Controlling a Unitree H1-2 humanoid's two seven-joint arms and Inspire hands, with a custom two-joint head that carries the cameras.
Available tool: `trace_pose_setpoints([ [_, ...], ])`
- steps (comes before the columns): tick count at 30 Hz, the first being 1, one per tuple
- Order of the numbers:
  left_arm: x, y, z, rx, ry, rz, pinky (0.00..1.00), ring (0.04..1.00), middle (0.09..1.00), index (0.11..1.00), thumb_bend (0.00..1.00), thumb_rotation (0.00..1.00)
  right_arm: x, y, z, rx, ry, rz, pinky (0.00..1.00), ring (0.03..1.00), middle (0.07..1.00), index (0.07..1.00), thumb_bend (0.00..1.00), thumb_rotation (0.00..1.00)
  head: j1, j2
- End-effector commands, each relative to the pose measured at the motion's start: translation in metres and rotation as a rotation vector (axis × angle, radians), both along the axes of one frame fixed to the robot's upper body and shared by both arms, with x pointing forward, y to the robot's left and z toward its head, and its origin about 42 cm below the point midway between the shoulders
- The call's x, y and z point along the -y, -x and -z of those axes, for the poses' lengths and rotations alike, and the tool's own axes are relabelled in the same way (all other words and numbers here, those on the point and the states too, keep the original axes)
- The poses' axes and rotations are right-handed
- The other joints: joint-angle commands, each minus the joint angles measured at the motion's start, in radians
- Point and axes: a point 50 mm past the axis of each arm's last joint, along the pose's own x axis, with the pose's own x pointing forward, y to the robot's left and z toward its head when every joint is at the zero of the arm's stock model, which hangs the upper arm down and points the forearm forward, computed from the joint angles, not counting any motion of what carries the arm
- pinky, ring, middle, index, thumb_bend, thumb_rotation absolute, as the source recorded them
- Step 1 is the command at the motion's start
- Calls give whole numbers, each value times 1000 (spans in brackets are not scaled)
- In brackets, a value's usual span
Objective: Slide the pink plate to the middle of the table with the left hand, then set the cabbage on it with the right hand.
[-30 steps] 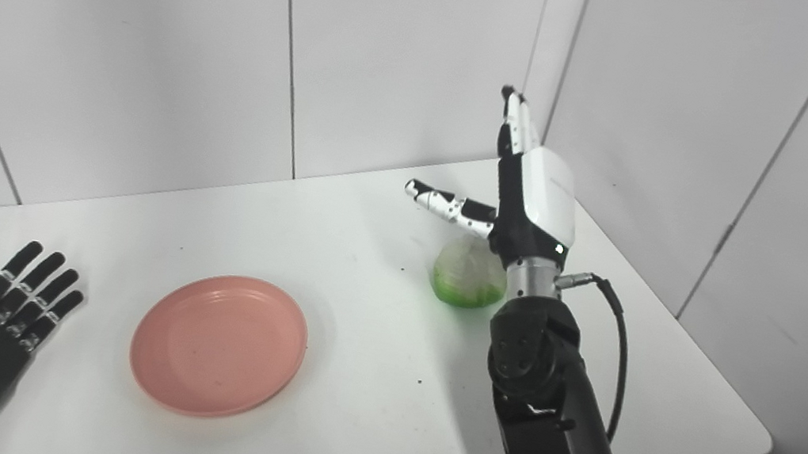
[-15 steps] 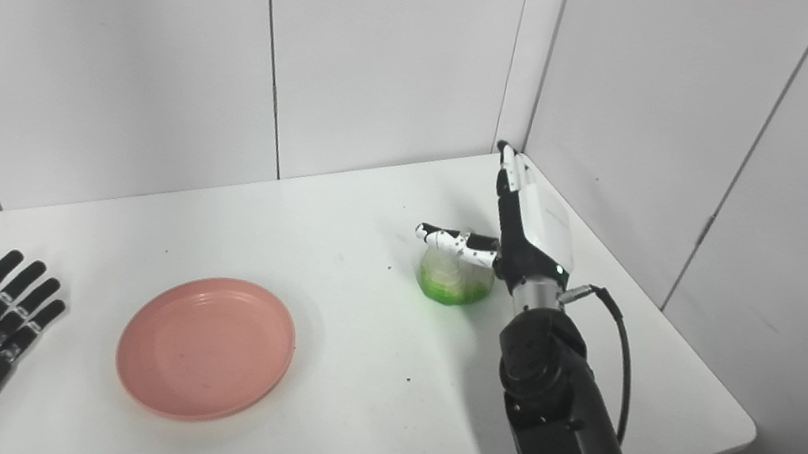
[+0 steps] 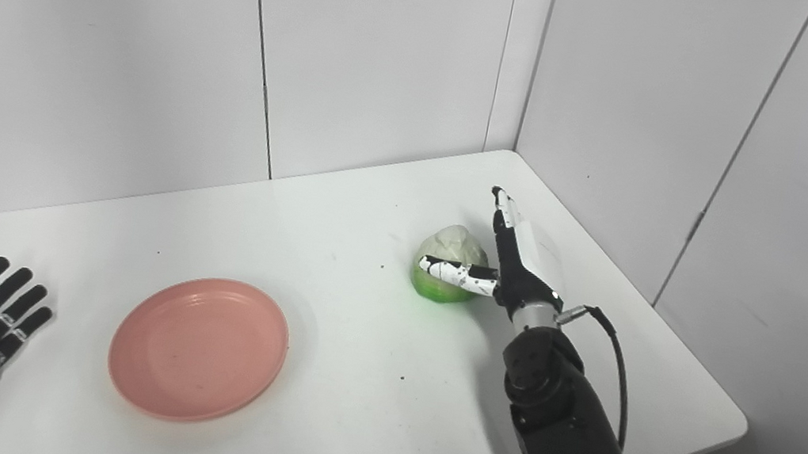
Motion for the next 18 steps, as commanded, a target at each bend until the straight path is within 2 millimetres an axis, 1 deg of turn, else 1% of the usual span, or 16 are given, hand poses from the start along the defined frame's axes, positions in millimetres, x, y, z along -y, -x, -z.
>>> trace_pose_setpoints([
  [1, -7, 3, 4, -44, -21, -4, 925, 909, 919, 913, 434, 1000, 4, -9, -25, 89, 40, -35, 860, 982, 1000, 1000, 1000, 529, 2, 2],
  [14, -12, 5, 2, -49, -22, -5, 919, 906, 915, 915, 427, 1000, 7, -25, -14, 68, 30, -59, 873, 979, 1000, 1000, 1000, 517, 2, 19],
  [18, -13, 6, 1, -48, -22, 0, 924, 911, 922, 922, 425, 1000, 8, -29, -13, 59, 21, -71, 857, 963, 1000, 1000, 1000, 544, 6, 26],
])
